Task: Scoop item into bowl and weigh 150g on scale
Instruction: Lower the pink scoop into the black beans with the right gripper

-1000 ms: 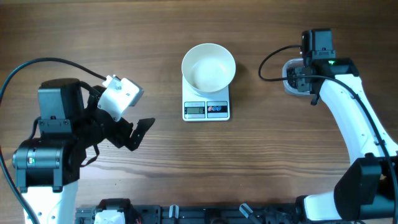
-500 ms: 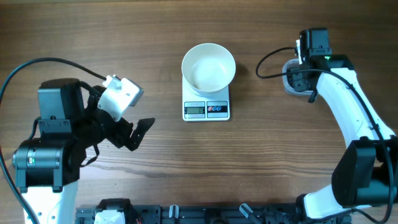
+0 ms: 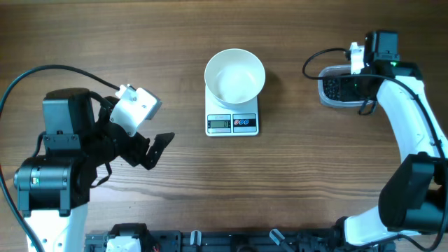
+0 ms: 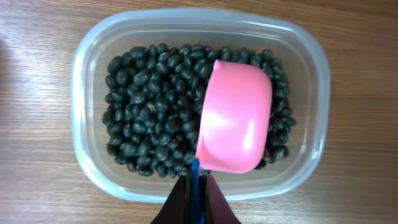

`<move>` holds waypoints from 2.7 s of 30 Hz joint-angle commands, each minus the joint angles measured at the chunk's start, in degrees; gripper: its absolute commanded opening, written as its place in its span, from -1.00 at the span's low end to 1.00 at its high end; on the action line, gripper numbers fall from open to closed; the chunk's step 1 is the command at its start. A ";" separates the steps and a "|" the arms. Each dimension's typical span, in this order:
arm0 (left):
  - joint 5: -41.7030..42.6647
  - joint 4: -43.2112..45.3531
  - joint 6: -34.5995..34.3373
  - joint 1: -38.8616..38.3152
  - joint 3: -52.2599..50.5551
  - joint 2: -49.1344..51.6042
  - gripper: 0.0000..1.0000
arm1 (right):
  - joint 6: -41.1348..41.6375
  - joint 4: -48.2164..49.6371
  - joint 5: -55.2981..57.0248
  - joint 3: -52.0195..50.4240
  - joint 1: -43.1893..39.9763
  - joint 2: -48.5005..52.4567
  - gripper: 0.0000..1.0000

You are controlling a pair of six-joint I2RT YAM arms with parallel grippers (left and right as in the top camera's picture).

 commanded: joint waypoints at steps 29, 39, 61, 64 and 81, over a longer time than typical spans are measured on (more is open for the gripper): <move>1.31 0.13 1.11 0.42 1.11 0.11 1.00 | 11.87 -4.72 -24.24 -0.63 -10.03 1.75 -0.91; 1.31 0.13 1.11 0.42 1.11 0.11 1.00 | 17.70 -4.72 -23.30 -0.72 -10.10 1.81 -0.91; 1.31 0.13 1.11 0.42 1.09 0.11 1.00 | 22.23 -5.07 -22.32 -0.72 -10.08 1.81 -0.91; 1.31 0.13 1.11 0.42 1.09 0.11 1.00 | 22.10 -5.09 -22.27 -0.72 -10.08 1.81 -0.91; 1.31 0.13 1.11 0.42 1.09 0.11 1.00 | 22.18 -3.61 -25.81 -0.72 -10.08 1.81 -0.91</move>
